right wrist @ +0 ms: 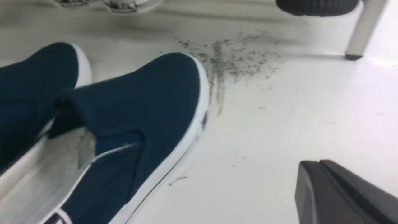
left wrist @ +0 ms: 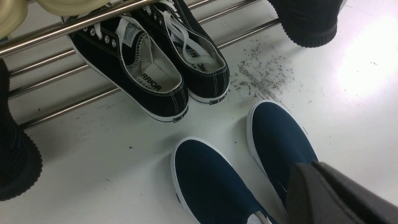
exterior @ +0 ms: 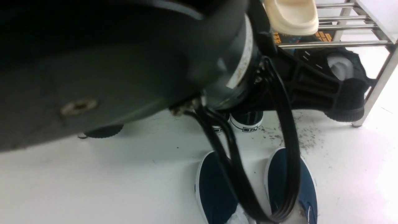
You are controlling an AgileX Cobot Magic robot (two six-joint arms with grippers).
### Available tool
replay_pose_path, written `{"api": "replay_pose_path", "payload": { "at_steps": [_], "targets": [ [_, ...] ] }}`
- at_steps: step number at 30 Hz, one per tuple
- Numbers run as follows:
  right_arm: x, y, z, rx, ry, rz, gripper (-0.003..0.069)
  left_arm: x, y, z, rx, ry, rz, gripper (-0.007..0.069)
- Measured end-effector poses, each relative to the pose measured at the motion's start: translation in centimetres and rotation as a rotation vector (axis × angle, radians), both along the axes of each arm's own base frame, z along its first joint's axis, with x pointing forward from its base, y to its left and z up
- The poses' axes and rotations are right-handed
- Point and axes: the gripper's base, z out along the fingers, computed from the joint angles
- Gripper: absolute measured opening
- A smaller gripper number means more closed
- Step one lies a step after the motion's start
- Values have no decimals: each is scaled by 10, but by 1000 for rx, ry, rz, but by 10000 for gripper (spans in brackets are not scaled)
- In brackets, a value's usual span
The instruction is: Take the shoes off the shelf with your hand on the white table.
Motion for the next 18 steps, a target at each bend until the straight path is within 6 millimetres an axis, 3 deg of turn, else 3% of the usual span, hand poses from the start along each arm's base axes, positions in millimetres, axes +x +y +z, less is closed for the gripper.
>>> {"api": "replay_pose_path", "payload": {
  "at_steps": [9, 18],
  "targets": [
    [-1, -10, 1, 2, -15, -185, 18, -1, 6, 5, -6, -14, -6, 15],
    [-2, -15, 1, 1, -10, -269, 25, -13, 56, 40, -91, -80, -53, 15]
  ]
}}
